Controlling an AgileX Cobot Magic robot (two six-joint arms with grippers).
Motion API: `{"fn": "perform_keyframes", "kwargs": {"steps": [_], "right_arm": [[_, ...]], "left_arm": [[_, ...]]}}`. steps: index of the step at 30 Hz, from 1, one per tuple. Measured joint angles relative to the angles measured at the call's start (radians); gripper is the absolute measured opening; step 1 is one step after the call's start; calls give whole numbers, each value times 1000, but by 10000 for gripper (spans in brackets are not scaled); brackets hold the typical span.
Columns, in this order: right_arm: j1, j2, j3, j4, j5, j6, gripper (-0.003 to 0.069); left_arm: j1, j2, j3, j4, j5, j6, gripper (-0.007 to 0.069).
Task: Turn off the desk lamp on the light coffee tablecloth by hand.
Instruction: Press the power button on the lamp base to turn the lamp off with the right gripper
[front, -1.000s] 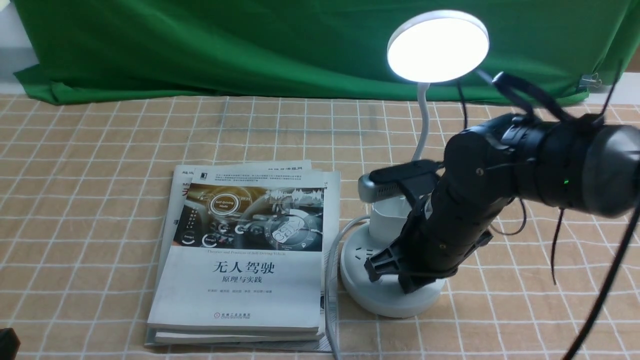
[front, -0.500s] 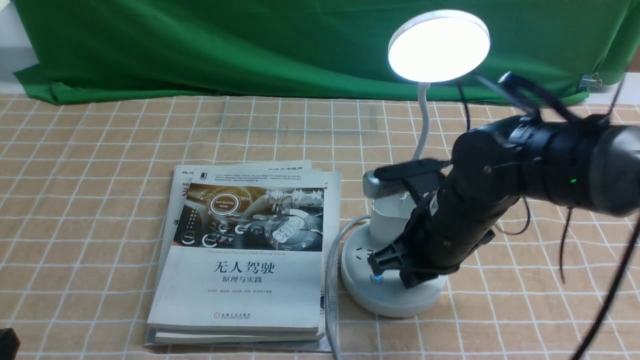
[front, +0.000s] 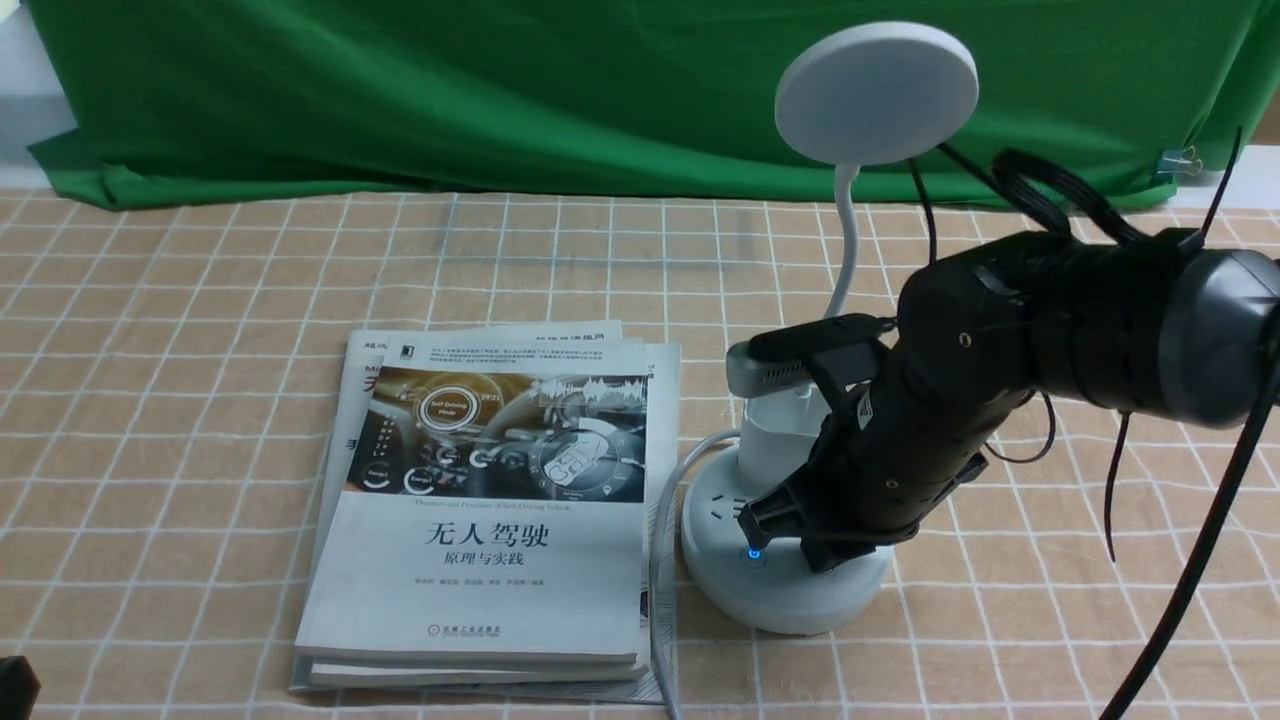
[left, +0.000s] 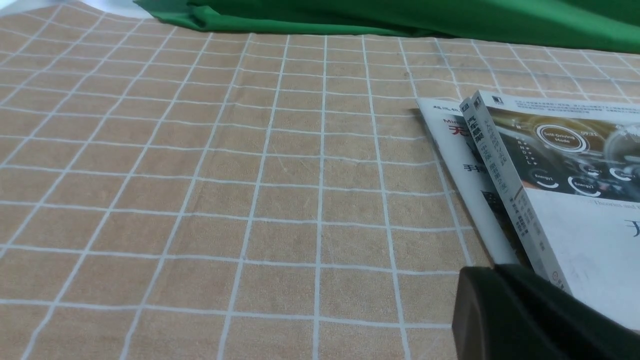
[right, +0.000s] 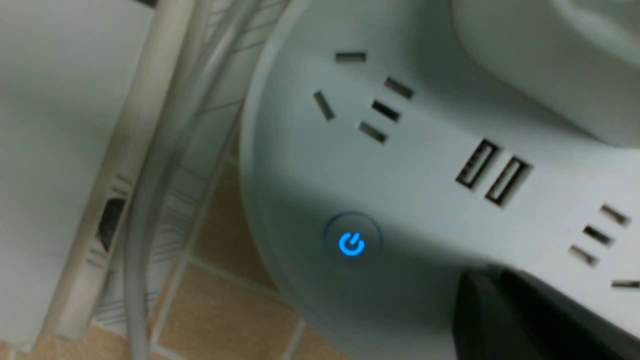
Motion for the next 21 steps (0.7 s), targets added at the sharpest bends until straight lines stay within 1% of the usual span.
{"fn": "perform_keyframes", "kwargs": {"steps": [13,21], "right_arm": [[1,-113,12,0,-3,-10,47],[1,-31,12,1,-3,-16,47]], "left_arm": [[0,0,0,0,0,0,5],[0,0,0,0,0,0,5]]}}
